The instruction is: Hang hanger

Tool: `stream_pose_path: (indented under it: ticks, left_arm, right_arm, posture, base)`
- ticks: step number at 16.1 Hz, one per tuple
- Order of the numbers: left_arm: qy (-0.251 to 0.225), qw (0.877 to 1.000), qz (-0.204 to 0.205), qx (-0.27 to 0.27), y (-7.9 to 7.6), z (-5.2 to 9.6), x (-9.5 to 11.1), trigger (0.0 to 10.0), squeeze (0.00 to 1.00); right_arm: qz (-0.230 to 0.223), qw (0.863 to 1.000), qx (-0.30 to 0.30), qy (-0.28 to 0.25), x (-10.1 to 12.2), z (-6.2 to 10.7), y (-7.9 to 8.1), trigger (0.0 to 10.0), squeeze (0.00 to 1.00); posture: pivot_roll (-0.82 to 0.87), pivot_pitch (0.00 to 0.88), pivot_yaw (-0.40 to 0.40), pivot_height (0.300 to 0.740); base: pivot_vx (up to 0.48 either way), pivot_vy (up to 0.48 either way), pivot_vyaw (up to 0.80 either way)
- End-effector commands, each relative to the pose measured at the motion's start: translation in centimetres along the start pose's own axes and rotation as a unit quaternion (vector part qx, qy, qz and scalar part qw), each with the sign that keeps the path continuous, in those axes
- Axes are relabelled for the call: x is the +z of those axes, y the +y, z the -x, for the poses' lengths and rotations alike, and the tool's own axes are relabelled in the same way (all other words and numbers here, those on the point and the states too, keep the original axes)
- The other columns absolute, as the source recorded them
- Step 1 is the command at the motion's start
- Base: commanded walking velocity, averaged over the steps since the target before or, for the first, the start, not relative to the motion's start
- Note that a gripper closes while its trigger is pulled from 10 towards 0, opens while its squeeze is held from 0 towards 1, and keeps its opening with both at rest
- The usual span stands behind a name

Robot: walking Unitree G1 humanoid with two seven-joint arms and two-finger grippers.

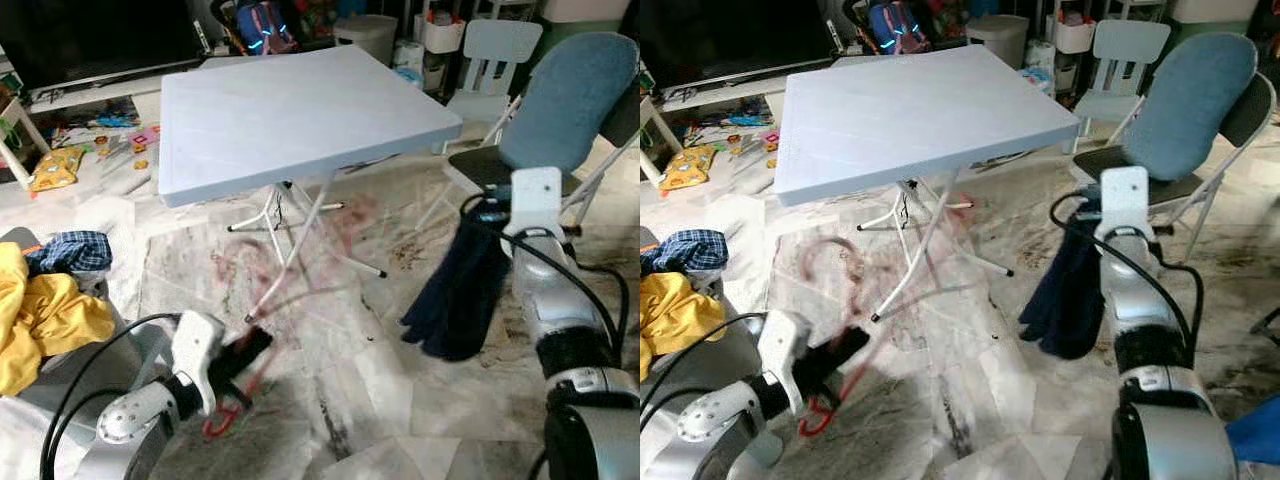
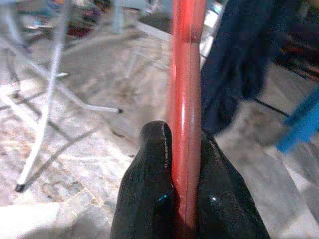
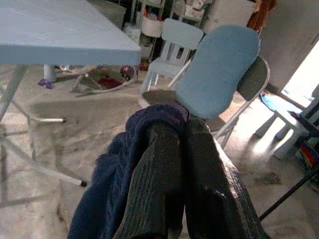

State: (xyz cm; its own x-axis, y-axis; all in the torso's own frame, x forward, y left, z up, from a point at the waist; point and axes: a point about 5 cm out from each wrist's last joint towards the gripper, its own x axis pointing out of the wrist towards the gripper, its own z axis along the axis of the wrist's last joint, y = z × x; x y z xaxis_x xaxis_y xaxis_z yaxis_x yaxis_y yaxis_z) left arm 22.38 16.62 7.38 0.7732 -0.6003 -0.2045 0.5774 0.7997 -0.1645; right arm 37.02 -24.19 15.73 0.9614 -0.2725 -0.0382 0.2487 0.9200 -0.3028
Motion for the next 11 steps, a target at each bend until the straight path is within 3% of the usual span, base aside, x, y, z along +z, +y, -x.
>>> stream_pose_path:
  ticks: [1, 2, 3, 4, 6, 7, 11]
  left_arm:
    - [-0.024, 0.998, -0.005, 0.054, 0.7, 0.0, 0.6, 0.0, 0.0]
    - [-0.028, 0.995, -0.008, 0.092, 1.0, -0.4, 0.7, 0.0, 0.0]
    - [-0.027, 0.99, -0.021, 0.134, 1.4, -0.9, 0.9, 4.4, 0.0]
    - [-0.028, 0.988, -0.026, 0.148, 1.5, -1.3, 1.0, 10.0, 0.0]
    - [-0.06, 0.975, -0.026, 0.21, 1.3, -2.8, 2.3, 10.0, 0.0]
    - [-0.072, 0.971, -0.02, 0.228, 0.7, -3.4, 2.9, 10.0, 0.0]
    - [-0.11, 0.95, -0.035, 0.289, 0.2, -3.3, 4.8, 10.0, 0.0]
  right_arm:
    - [-0.012, 1.0, 0.016, -0.017, 0.4, 0.1, 0.3, 0.0, 0.0]
    - [-0.026, 0.999, 0.039, -0.023, 0.4, 0.3, 0.9, 0.0, 0.0]
    - [-0.035, 0.996, 0.071, -0.037, 0.6, 0.6, 1.6, 0.0, 0.0]
    - [-0.033, 0.995, 0.087, -0.046, 0.7, 0.9, 1.9, 0.0, 0.0]
    - [-0.053, 0.981, 0.166, -0.088, 1.8, 2.3, 3.0, 0.0, 0.0]
    - [-0.06, 0.967, 0.214, -0.123, 2.9, 3.4, 3.6, 0.0, 0.0]
    - [-0.09, 0.947, 0.264, -0.161, 3.7, 5.6, 3.5, 0.0, 0.0]
  posture:
    - [-0.15, 0.0, 0.018, 0.74]
    - [-0.15, 0.0, 0.016, 0.74]
    - [-0.15, 0.0, 0.015, 0.74]
    - [-0.15, 0.0, 0.015, 0.74]
    - [-0.15, 0.0, 0.017, 0.74]
    - [-0.16, 0.0, 0.025, 0.74]
    - [-0.17, 0.0, 0.034, 0.74]
  base:
    - [0.0, 0.0, 0.0]
    - [0.0, 0.0, 0.0]
    - [0.0, 0.0, 0.0]
    - [0.0, 0.0, 0.0]
    - [0.0, 0.0, 0.0]
    - [0.0, 0.0, 0.0]
    - [0.0, 0.0, 0.0]
